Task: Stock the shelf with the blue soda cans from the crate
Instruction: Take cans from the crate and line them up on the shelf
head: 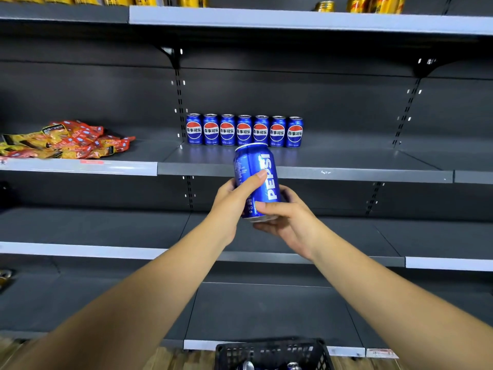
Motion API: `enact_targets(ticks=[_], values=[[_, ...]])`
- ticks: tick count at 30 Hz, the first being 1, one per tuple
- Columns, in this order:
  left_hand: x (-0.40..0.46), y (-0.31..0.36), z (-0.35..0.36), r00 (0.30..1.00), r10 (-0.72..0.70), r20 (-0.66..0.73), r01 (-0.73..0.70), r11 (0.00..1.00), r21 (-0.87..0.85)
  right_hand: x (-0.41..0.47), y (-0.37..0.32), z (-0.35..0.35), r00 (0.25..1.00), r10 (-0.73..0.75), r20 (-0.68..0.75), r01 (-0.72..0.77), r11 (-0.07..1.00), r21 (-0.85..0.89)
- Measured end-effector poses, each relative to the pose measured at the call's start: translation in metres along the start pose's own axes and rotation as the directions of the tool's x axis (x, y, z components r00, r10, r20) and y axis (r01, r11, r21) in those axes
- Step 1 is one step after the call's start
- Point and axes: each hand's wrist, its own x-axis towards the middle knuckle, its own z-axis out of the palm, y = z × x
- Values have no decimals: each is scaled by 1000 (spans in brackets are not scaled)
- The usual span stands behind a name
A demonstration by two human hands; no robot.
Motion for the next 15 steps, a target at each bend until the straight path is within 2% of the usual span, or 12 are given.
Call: enact_targets(ticks=[4, 8, 12, 15], values=[[1, -2, -1, 1000, -7, 3, 7, 1000, 19, -2, 1, 0, 994, -86, -66, 79, 991, -103], [2, 0, 2, 1000, 18, -19, -17, 997, 81, -3, 2, 0, 985, -127, -118, 111, 985, -134], [4, -2, 1, 997, -3, -74, 14, 989, 145, -4, 10, -3, 991, -82, -106, 55, 970, -237], [4, -3, -4, 998, -6, -60, 13, 992, 127, -1, 13, -9, 997, 12, -78, -25, 985, -170]])
